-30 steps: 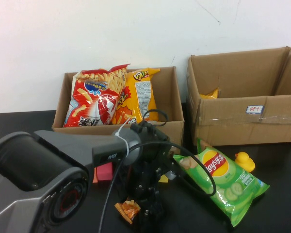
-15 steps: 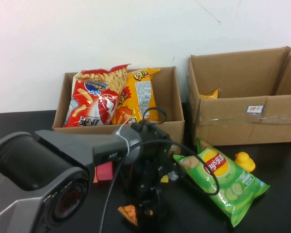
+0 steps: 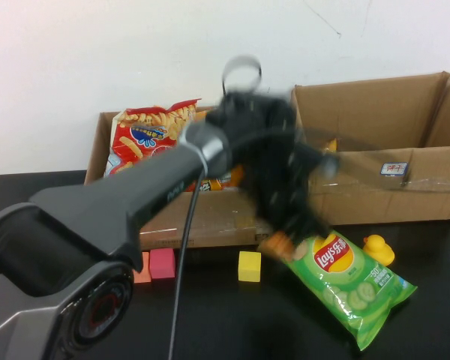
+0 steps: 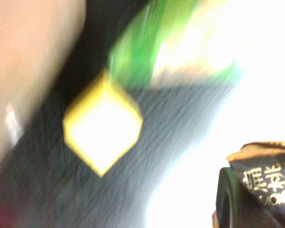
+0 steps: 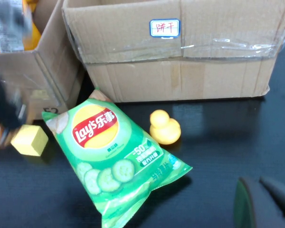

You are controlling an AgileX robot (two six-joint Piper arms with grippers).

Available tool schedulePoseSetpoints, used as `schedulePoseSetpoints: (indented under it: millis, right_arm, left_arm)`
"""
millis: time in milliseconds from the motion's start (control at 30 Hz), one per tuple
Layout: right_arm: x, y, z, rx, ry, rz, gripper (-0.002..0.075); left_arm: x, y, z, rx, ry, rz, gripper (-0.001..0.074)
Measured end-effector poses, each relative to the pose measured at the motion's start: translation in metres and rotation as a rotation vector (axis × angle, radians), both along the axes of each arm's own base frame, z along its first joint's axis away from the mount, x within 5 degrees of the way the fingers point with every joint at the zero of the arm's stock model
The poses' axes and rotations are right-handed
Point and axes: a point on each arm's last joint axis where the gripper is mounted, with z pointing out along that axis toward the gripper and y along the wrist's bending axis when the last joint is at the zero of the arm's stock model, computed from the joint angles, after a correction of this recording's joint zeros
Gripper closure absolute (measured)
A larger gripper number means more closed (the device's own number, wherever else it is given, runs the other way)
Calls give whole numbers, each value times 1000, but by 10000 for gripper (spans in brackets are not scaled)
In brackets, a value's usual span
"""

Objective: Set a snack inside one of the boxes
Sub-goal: Place the biscuit in the biscuit box

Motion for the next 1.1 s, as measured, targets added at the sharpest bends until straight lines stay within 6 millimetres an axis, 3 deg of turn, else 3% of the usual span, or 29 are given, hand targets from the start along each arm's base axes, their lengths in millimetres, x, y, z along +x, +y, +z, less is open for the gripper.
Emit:
schedulePoseSetpoints:
  millis: [200, 367, 467, 567, 733, 800, 833, 900, 1033, 1100]
  right_arm:
    - [0, 0, 0, -1, -6, -3, 727]
    - [0, 0, 1, -1, -7, -4, 727]
    - [0, 0, 1, -1, -7, -4, 727]
    - [0, 0, 1, -1, -7, -4, 727]
    - [0, 0, 1, -1, -7, -4, 727]
    - [0, 0, 1, -1, -7, -4, 727]
    - [0, 0, 1, -1, -7, -4, 727]
    - [0, 0, 1, -1, -7, -4, 727]
    - [0, 0, 1, -1, -7, -4, 727]
    - [0, 0, 1, -1, -7, -4, 727]
  left_arm:
    - [25, -26, 88, -366, -340, 40, 643]
    - [46, -35, 114, -575, -613, 122, 645]
    - [61, -40, 112, -675, -756, 180, 645]
    - [73, -45, 93, -706, -821, 211, 610]
    - [78, -50, 46, -598, -724, 177, 276]
    - [75, -50, 34, -532, -653, 154, 194]
    - [74, -48, 31, -504, -631, 147, 196]
    - [71, -45, 34, -445, -596, 146, 269]
    - [67, -30, 62, -339, -612, 169, 530]
    - [63, -22, 87, -325, -661, 177, 638]
